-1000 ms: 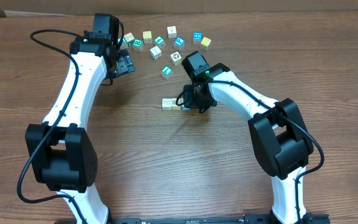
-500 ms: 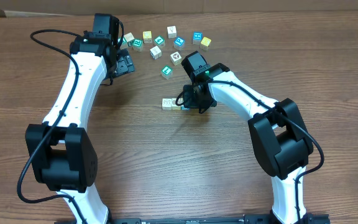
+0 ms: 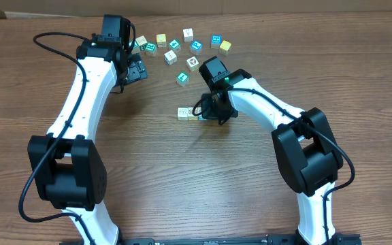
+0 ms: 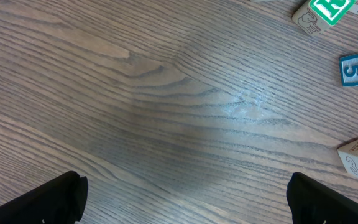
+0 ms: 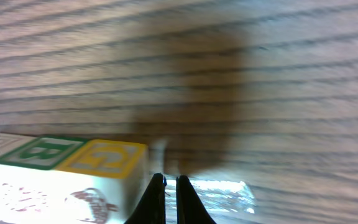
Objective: Form a horizontal line
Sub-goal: 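Raise the right gripper and move it to the upper right cluster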
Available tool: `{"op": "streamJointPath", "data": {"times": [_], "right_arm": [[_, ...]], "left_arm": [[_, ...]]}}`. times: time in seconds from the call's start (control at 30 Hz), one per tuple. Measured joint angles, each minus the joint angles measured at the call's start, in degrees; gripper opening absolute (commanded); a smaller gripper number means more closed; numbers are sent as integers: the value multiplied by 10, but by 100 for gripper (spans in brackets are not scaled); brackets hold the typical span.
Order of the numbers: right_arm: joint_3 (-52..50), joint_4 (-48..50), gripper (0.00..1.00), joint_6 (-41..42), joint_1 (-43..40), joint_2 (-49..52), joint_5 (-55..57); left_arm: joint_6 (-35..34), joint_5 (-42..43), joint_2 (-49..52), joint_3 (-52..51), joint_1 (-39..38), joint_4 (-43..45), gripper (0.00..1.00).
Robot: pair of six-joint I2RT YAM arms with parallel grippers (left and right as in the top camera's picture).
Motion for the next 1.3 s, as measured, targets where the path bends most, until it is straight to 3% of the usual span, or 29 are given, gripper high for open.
{"op": "streamJointPath", "data": {"times": [0.63, 0.83, 0.9, 1.0, 1.17, 1.3], "right_arm": [[8, -23, 7, 10, -42, 0, 41], [164, -129, 9, -2, -54, 16, 40], [241, -149, 17, -12, -63, 17, 41], [347, -154, 44, -31, -72, 16, 47], [386, -88, 53, -80, -74, 6, 50], [378, -44, 53, -119, -73, 11, 50]], "left_arm": [[0, 0, 0, 0, 0, 0, 100], [0, 0, 0, 0, 0, 0, 100], [0, 0, 0, 0, 0, 0, 100], [0, 0, 0, 0, 0, 0, 100], [0, 0, 0, 0, 0, 0, 100], [0, 0, 0, 0, 0, 0, 100]]}}
